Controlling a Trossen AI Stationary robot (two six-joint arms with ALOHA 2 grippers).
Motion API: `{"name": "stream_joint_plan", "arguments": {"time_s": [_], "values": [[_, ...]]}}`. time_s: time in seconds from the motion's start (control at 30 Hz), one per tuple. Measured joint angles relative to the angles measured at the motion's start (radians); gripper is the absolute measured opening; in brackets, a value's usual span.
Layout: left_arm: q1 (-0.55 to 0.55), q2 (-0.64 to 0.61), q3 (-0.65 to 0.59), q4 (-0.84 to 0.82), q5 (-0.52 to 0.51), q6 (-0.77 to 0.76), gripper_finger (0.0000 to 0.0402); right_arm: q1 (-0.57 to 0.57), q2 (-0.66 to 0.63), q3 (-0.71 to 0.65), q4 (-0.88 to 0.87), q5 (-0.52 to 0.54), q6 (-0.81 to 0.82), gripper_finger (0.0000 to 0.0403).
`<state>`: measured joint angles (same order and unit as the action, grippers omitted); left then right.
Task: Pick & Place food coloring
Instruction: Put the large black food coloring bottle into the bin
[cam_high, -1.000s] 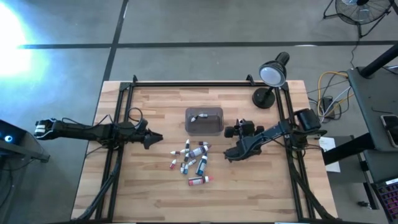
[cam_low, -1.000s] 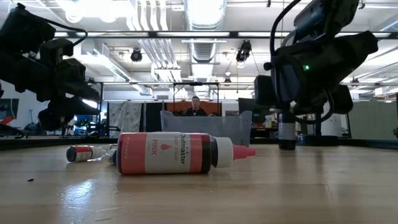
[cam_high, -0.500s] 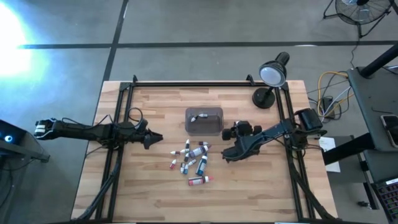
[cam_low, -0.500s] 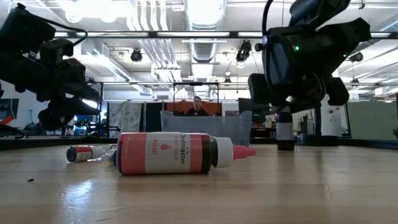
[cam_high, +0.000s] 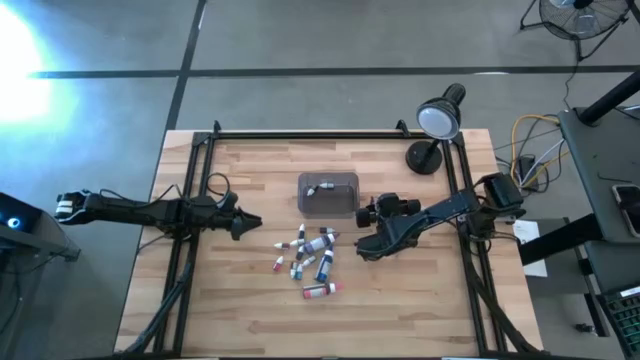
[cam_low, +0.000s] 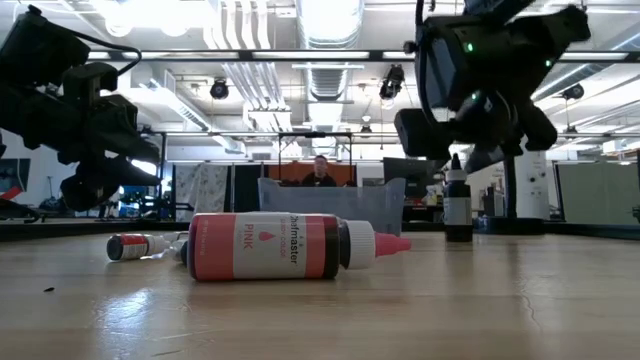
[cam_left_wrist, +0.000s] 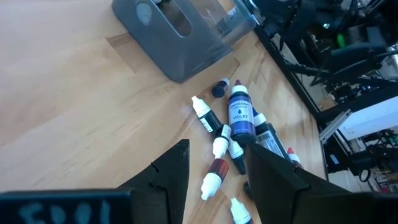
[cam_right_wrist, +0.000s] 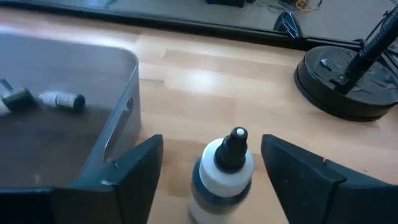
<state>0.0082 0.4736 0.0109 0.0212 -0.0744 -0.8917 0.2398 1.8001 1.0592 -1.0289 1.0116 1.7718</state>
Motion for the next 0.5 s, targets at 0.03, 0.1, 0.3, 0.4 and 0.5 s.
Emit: {"name": "stream_joint_plan", "arguments": {"time_s": [0.03, 0.1, 0.3, 0.4, 0.5], "values": [[0.000, 0.001, 0.000, 0.000, 0.004, 0.000, 0.0131, 0.000, -0.006, 0.013, -0.025, -0.031, -0.001, 0.0279], [0.000, 0.001, 0.000, 0.000, 0.006, -0.007, 0.0131, 0.000, -0.027, 0.037, -0.074, -0.122, 0.000, 0.0288], [0.000, 0.001, 0.000, 0.001, 0.013, -0.027, 0.0131, -0.030, -0.189, 0.075, -0.126, -0.444, -0.020, 0.0294], [0.000, 0.001, 0.000, 0.001, 0.014, -0.027, 0.0131, -0.082, -0.304, 0.080, -0.124, -0.549, -0.014, 0.0291], [0.000, 0.001, 0.000, 0.002, 0.014, -0.023, 0.0131, -0.162, -0.389, 0.063, -0.107, -0.606, -0.051, 0.0288]]}}
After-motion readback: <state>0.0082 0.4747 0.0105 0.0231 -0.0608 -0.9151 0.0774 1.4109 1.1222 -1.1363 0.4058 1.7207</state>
